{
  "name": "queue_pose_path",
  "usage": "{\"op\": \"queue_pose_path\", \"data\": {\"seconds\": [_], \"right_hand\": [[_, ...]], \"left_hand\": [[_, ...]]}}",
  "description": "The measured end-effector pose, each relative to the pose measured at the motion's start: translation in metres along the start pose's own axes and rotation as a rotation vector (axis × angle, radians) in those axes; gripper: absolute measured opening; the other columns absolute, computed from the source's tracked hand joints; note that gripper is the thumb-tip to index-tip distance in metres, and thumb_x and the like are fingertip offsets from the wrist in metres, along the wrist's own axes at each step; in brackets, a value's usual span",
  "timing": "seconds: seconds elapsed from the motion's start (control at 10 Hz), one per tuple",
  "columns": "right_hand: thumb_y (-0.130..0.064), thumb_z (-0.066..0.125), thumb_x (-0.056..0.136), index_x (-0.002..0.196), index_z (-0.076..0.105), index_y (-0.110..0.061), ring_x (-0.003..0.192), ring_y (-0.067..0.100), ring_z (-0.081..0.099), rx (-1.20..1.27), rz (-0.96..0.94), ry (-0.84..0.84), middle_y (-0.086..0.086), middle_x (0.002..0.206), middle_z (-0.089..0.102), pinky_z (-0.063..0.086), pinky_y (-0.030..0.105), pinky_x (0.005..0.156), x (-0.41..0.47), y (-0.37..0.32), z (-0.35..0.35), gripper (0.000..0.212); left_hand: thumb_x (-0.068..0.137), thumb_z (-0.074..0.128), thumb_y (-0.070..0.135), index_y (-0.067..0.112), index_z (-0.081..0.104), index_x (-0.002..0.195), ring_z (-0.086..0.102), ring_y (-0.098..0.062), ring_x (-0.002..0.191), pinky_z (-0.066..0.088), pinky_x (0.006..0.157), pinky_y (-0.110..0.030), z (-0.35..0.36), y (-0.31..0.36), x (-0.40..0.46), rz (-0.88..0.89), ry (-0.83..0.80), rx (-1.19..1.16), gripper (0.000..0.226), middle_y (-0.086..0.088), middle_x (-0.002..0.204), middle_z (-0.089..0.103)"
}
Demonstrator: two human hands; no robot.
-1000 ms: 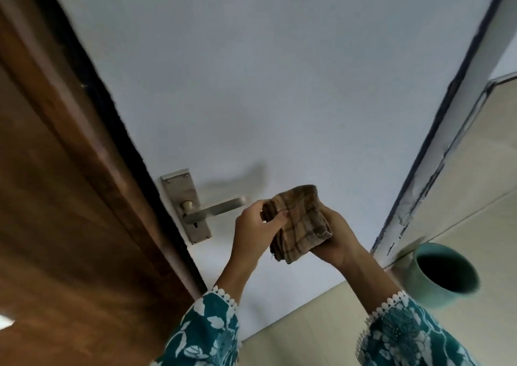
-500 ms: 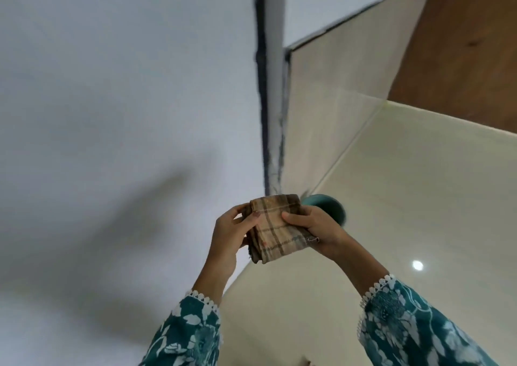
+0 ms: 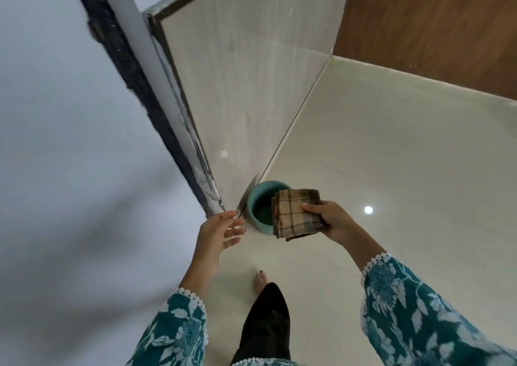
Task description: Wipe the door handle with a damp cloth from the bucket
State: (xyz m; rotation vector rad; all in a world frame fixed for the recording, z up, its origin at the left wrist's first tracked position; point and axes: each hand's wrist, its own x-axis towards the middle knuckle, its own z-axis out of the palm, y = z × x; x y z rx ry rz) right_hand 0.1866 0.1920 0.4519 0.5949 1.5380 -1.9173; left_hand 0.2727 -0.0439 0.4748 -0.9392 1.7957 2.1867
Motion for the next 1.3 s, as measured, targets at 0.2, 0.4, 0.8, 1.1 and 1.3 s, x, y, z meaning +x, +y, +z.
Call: {"op": "queue_pose_path", "data": {"seconds": [0.2,0.4,0.8,1.1,1.3], "right_hand": [[0.008,0.055,0.085,0.109,0.057,0.009,0.084,0.031,0.065,0.001,0.123,0.107,0.021,0.097,0.066,0.059,0.035,0.058,0.086,-0.03,-0.029,0.024],[0.011,0.053,0.084,0.111,0.056,0.011,0.09,0.035,0.063,0.002,0.238,0.176,0.022,0.1,0.065,0.056,0.047,0.075,0.204,-0.016,-0.055,0.027],[-0.013,0.073,0.063,0.089,0.071,-0.012,0.09,0.034,0.068,-0.153,0.413,0.278,0.014,0.092,0.073,0.056,0.05,0.083,0.584,0.219,-0.096,0.026],[-0.008,0.051,0.091,0.132,0.047,-0.003,0.118,0.033,0.053,-0.4,0.504,0.29,0.02,0.132,0.053,0.044,0.043,0.102,0.699,0.299,-0.077,0.042],[-0.012,0.052,0.091,0.131,0.048,-0.001,0.119,0.034,0.051,-0.572,0.494,0.298,0.02,0.128,0.055,0.042,0.044,0.103,0.675,0.274,-0.088,0.041]], "left_hand": [[0.093,0.054,0.014,0.009,0.064,0.103,0.067,-0.032,0.092,0.052,0.083,-0.041,0.049,0.004,0.104,-0.174,-0.027,-0.021,0.016,-0.014,0.1,0.07],[0.094,0.053,0.016,0.008,0.06,0.112,0.069,-0.031,0.088,0.054,0.078,-0.039,0.096,-0.022,0.207,-0.324,-0.061,-0.033,0.021,-0.012,0.096,0.073],[0.097,0.045,0.013,0.007,0.058,0.117,0.069,-0.027,0.087,0.053,0.081,-0.04,0.109,-0.229,0.469,-0.414,0.09,-0.144,0.025,-0.014,0.101,0.072],[0.097,0.041,0.012,0.011,0.061,0.108,0.071,-0.022,0.08,0.059,0.07,-0.033,0.087,-0.282,0.53,-0.379,0.111,-0.257,0.024,-0.011,0.095,0.075],[0.097,0.041,0.011,0.009,0.061,0.109,0.071,-0.021,0.075,0.057,0.073,-0.033,0.082,-0.252,0.501,-0.375,0.15,-0.245,0.023,-0.01,0.094,0.075]]}}
